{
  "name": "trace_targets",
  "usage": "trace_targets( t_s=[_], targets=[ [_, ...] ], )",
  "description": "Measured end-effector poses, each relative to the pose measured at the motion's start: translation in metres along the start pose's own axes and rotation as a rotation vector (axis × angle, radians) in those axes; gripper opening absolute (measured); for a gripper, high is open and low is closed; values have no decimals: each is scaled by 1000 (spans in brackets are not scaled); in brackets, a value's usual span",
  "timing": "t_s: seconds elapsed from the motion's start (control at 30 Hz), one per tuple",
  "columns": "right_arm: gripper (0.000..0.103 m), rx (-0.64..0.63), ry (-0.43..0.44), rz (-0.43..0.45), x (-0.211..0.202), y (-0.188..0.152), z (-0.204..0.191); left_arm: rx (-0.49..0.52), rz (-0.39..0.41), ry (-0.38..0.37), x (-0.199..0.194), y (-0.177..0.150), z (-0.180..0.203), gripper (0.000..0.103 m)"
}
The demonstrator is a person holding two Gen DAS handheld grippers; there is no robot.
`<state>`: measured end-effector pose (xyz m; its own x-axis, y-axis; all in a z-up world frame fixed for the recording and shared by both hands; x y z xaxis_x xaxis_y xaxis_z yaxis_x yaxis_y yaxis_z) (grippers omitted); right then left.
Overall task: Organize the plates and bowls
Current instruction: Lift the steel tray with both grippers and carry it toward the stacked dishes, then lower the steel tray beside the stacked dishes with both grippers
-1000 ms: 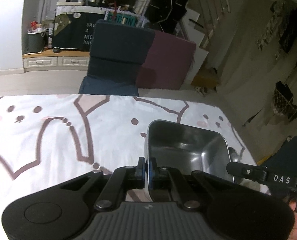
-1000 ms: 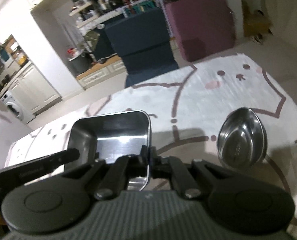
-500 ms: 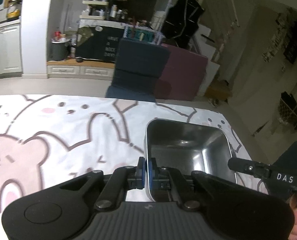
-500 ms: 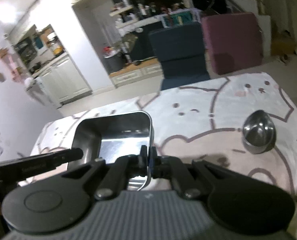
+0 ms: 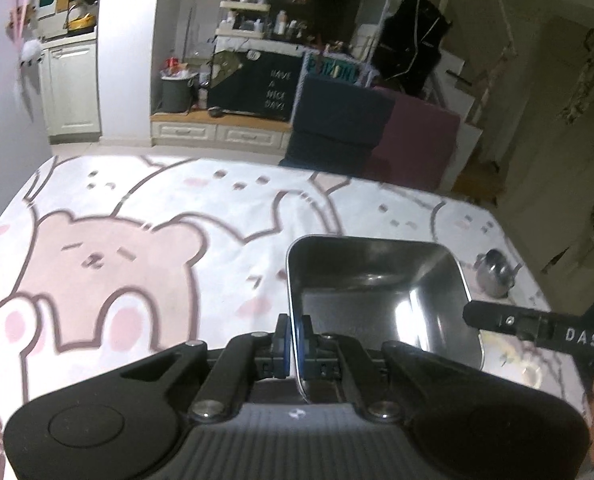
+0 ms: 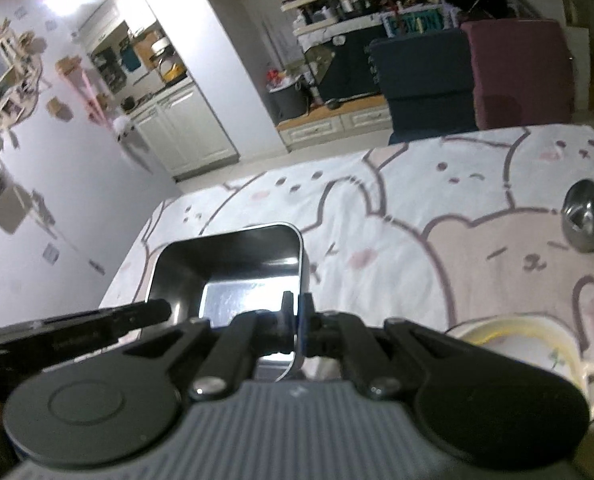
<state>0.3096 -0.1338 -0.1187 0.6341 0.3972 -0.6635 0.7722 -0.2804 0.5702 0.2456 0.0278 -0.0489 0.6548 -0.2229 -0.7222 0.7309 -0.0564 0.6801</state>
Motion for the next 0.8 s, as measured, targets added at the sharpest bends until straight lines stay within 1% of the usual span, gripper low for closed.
trace_targets(
  t_s=[0.1, 0.2, 0.33, 0.47, 0.63, 0.8],
  targets=[
    [3, -22, 5, -29, 7, -12, -8, -22, -30, 2, 4, -18, -13, 2],
    [3, -12, 0, -66, 18, -27, -10, -10, -66, 18, 10, -36, -21, 2],
    [3, 7, -24, -110, 34, -44, -12, 15, -97, 44, 15, -48, -32, 2],
    [3, 7, -24, -162, 48, -59, -15, -1, -144, 43, 23, -63, -43, 2],
    [3, -9, -45, -191, 59, -65, -18, 21, -178, 41, 35, -72, -42, 3],
    [3, -18, -74, -206, 62, -82, -20, 53, -204, 52, 45, -76, -39, 3]
  ],
)
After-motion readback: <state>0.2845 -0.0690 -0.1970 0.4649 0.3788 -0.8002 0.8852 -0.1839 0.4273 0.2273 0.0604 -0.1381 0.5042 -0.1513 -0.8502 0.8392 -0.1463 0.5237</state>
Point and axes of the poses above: each gripper's, at about its wrist camera, not at the fingertips, and x roughly the way its jaws point, z to its right, y to its top, the point moved 9 cm from there along x, roughly the way its jaws point, and after that the axes turned 6 degrees about x, right-handed, at the moved point
